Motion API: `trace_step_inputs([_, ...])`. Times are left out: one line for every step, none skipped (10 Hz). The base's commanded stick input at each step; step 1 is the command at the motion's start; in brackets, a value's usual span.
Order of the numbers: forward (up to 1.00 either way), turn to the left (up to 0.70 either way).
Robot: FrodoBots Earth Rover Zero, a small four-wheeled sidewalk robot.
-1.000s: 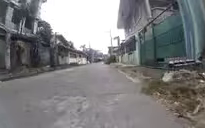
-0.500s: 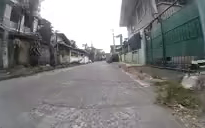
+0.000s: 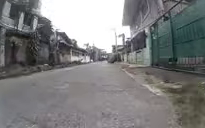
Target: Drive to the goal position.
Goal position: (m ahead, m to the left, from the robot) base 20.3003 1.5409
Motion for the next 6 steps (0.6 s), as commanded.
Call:
trace_step_inputs([1.0, 0.01])
trace_step_inputs([1.0, 0.01])
trace_step_inputs([1.0, 0.01])
trace_step_inputs([1.0, 0.01])
trace_step_inputs([1.0, 0.01])
trace_step_inputs([1.0, 0.01])
